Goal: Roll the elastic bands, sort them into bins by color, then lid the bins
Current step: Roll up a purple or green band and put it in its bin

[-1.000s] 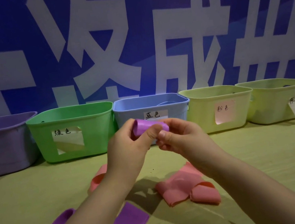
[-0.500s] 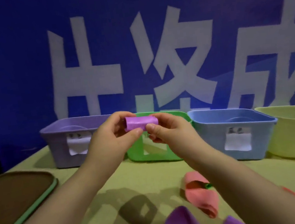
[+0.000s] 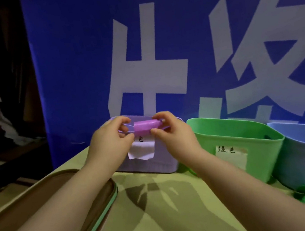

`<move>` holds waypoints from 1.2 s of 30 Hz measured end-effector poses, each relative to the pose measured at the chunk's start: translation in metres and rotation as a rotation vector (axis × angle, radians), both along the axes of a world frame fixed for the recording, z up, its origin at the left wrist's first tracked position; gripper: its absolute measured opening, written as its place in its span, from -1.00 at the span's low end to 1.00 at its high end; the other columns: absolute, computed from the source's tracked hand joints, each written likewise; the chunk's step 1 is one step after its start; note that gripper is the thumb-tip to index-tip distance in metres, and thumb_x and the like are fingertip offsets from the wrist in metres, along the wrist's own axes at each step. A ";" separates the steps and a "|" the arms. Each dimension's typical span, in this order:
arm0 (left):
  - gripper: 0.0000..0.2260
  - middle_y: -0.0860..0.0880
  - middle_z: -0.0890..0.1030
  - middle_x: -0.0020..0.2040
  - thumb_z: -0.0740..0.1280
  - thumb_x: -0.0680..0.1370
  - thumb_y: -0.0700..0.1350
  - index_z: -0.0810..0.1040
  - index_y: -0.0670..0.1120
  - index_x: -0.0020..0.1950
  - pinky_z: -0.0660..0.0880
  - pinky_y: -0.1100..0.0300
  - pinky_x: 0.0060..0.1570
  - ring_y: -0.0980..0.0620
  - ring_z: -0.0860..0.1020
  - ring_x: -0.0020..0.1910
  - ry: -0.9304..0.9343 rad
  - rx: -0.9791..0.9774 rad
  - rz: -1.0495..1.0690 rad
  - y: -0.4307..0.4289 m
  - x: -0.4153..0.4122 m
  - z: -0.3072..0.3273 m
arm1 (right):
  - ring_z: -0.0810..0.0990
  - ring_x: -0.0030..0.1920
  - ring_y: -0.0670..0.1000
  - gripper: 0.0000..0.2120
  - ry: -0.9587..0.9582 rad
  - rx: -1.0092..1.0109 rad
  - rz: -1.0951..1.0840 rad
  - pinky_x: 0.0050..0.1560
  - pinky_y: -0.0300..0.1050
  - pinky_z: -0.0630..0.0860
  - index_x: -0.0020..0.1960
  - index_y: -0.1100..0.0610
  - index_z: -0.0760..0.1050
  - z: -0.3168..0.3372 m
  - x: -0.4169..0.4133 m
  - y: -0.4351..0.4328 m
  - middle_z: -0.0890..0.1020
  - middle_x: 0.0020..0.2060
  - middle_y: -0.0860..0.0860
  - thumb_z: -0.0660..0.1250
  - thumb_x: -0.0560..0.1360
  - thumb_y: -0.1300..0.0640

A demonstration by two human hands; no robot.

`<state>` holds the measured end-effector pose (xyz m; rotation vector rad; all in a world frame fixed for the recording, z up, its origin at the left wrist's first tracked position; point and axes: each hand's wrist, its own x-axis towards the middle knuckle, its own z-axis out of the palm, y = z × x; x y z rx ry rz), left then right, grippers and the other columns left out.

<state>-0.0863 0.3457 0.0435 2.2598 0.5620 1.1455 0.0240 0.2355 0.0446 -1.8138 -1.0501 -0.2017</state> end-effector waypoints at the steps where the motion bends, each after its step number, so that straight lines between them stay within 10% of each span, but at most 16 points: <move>1: -0.70 0.09 0.50 -0.07 0.32 0.51 -0.16 0.47 0.01 0.23 0.42 0.26 -0.18 0.09 0.51 -0.11 0.009 -0.016 0.039 0.003 0.006 -0.004 | 0.51 -0.16 -0.13 -0.74 -0.016 -0.015 -0.042 -0.05 -0.20 0.45 0.18 0.00 0.45 0.001 0.008 0.006 0.55 -0.09 -0.09 0.32 0.50 0.09; 16: -0.73 -0.01 0.49 0.17 0.19 0.55 -0.10 0.40 -0.01 0.25 0.45 0.13 -0.09 0.01 0.46 0.00 0.429 0.151 0.078 -0.004 0.032 -0.018 | 0.40 0.33 0.10 -0.60 -0.224 -0.448 -0.337 0.43 0.10 0.02 0.43 -0.02 0.28 -0.009 0.047 0.017 0.51 0.28 0.06 0.03 0.62 -0.05; 27: -0.79 0.03 0.64 -0.01 0.22 0.56 -0.16 0.60 0.00 0.09 0.38 0.26 -0.06 0.04 0.54 0.03 0.415 0.216 -0.224 -0.106 0.030 -0.004 | 0.55 0.12 0.08 -0.76 -0.154 -0.348 -0.266 0.19 0.07 0.41 0.07 0.03 0.59 0.008 0.024 -0.110 0.65 0.05 0.02 0.18 0.55 0.06; 36: -0.62 0.02 0.57 0.13 0.32 0.46 0.18 0.47 0.11 0.24 0.46 0.22 0.02 0.02 0.53 0.04 1.033 0.320 -0.604 -0.232 0.019 -0.043 | 0.59 0.03 0.01 -0.79 -0.053 -0.369 -0.235 0.13 0.01 0.48 0.01 0.00 0.62 -0.026 -0.009 -0.214 0.67 -0.04 -0.04 0.23 0.51 0.11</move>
